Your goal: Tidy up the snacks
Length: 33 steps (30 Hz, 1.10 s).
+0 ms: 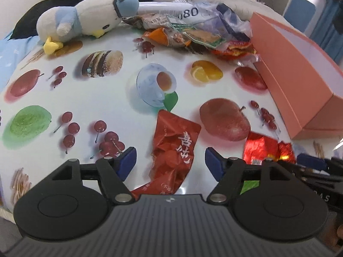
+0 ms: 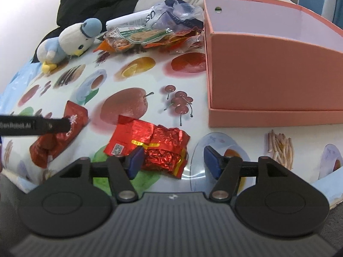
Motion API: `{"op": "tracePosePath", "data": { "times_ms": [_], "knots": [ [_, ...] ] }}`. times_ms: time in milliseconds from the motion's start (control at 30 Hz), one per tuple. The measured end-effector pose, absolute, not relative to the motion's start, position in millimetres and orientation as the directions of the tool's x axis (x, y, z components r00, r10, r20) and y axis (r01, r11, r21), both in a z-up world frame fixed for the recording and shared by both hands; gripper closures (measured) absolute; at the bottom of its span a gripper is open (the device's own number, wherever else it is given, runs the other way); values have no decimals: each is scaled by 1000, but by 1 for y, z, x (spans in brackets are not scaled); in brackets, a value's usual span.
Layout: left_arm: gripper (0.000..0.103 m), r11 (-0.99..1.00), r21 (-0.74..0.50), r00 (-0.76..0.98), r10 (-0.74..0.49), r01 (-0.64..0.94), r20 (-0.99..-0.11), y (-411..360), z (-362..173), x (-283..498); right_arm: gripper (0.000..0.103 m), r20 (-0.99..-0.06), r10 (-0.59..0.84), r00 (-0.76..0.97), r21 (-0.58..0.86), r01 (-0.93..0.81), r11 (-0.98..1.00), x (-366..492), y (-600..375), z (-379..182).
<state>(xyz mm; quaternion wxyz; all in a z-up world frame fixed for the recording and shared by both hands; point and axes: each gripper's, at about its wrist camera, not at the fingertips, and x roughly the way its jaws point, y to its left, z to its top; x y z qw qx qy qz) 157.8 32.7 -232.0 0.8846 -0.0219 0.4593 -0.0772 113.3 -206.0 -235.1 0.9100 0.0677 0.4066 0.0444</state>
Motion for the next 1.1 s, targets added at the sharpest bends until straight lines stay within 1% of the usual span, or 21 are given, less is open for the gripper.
{"op": "tracePosePath", "data": {
  "times_ms": [133,167,200,267,333,400,467,567,767,900,1100],
  "knots": [
    [32,986,-103,551,-160,134,-819,31,-240,159,43,-734,143,664,138,-60,989,117,-197,-239],
    [34,985,-113,544,-165,129,-822,32,-242,160,46,-735,139,663,127,-67,990,117,-195,-239],
    [37,985,-124,537,-170,121,-826,32,-244,161,52,-735,141,663,122,-76,990,118,-193,-239],
    [38,986,-109,536,-159,124,-829,29,-246,161,54,-735,148,661,118,-90,989,118,-191,-238],
    [42,988,-84,536,-142,133,-832,24,-248,161,56,-735,144,663,103,-100,990,118,-189,-237],
    [53,990,-58,541,-121,131,-833,20,-248,161,57,-734,141,665,94,-106,990,117,-188,-236],
    [54,991,-75,546,-123,110,-829,21,-245,161,58,-732,142,666,100,-101,990,115,-189,-235],
    [55,995,-68,558,-100,79,-824,19,-239,157,58,-729,137,670,98,-96,991,112,-191,-233],
    [55,993,-108,582,-110,39,-806,15,-216,144,59,-715,126,688,98,-80,992,104,-200,-221],
    [55,989,-147,601,-127,17,-789,15,-192,136,60,-692,123,711,105,-69,992,99,-206,-208],
    [55,983,-181,659,-152,25,-737,13,-150,119,60,-645,144,750,144,-66,987,84,-215,-180]
  ]
}}
